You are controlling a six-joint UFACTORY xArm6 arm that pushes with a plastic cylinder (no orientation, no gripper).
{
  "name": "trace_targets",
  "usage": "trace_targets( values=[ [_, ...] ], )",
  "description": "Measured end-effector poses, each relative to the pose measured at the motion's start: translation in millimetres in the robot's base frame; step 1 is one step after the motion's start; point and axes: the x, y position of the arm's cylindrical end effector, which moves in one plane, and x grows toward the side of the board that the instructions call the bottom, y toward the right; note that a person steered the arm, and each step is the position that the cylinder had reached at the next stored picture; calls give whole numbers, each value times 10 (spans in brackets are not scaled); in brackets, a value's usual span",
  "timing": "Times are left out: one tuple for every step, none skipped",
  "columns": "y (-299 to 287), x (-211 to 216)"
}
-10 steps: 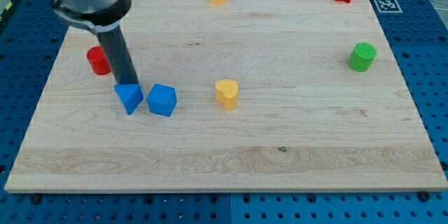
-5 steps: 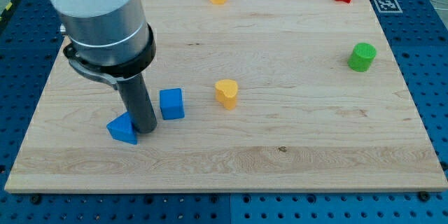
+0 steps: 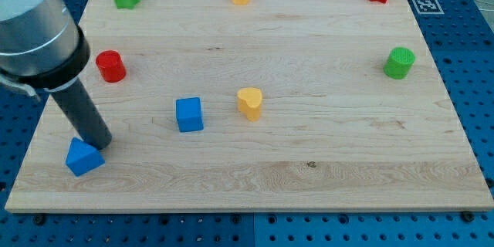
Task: Place the blue triangle towards the bottom left corner
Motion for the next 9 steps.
trace_targets(
  values=[
    [-40,21],
    [-37,21],
    [-31,18],
    [-31,4],
    [-16,-118],
    [17,-312],
    [74,-504],
    [206,-643],
    [435,-712]
  ],
)
